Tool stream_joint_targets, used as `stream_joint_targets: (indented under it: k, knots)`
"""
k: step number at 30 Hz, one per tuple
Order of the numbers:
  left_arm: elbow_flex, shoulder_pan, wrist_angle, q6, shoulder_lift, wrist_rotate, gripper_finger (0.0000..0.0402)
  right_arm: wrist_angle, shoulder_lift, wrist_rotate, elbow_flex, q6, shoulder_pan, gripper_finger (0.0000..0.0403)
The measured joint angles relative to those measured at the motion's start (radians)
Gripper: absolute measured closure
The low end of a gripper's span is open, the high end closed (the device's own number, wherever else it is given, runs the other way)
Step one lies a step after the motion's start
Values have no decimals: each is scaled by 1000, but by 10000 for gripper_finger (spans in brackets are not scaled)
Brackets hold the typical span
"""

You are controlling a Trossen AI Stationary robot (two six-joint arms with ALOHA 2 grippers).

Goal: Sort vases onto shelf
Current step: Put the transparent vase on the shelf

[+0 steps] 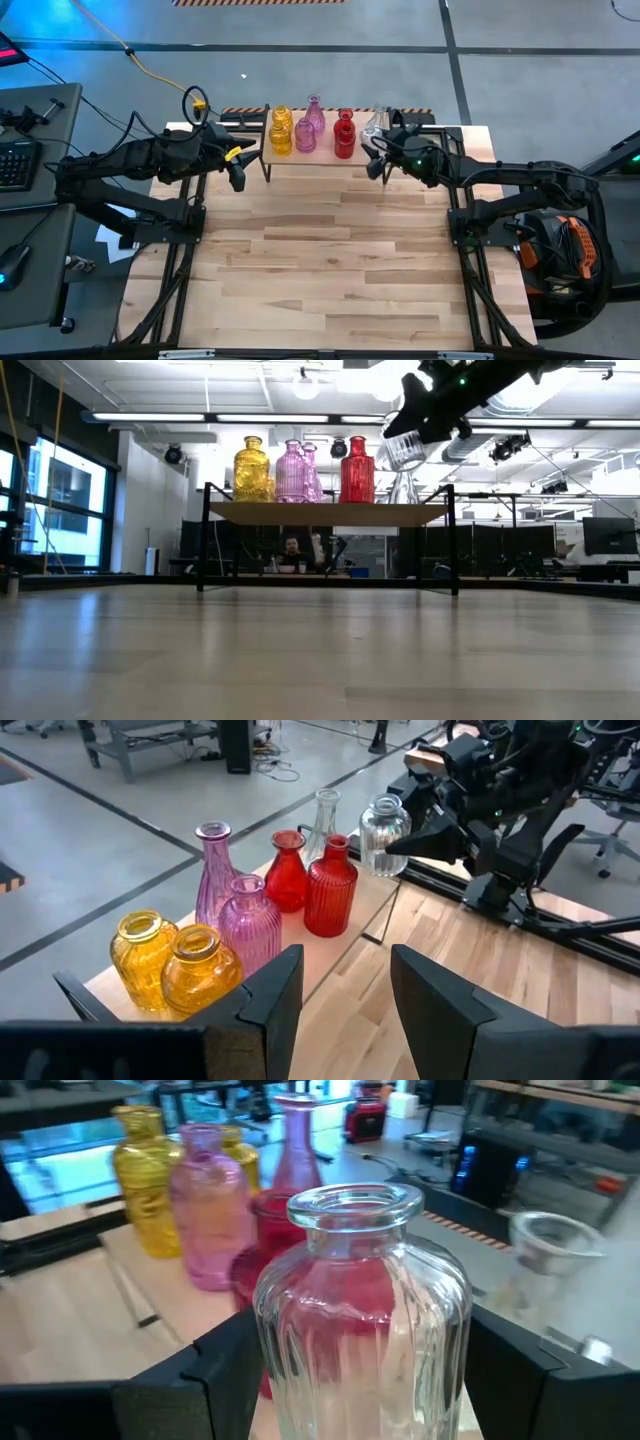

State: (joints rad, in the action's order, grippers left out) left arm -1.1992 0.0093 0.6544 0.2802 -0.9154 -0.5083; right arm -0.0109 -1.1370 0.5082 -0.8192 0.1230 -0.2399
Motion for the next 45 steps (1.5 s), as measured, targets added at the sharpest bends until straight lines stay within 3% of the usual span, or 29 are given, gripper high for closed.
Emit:
stream_joint_targets:
  k: [11, 20, 26, 45]
  knots:
    - [0, 0, 4, -21, 0, 0, 257, 36, -10, 169, 1, 96, 73, 153]
    - [0, 0, 7, -24, 0, 0, 257, -47, -90, 413, 1, 154, 178, 153]
    - [0, 0, 7, -74, 0, 8, 257, -47, -142, 590, 1, 281, 231, 153]
    - [0, 0, 7, -75, 0, 8, 257, -135, -355, 829, 1, 427, 279, 153]
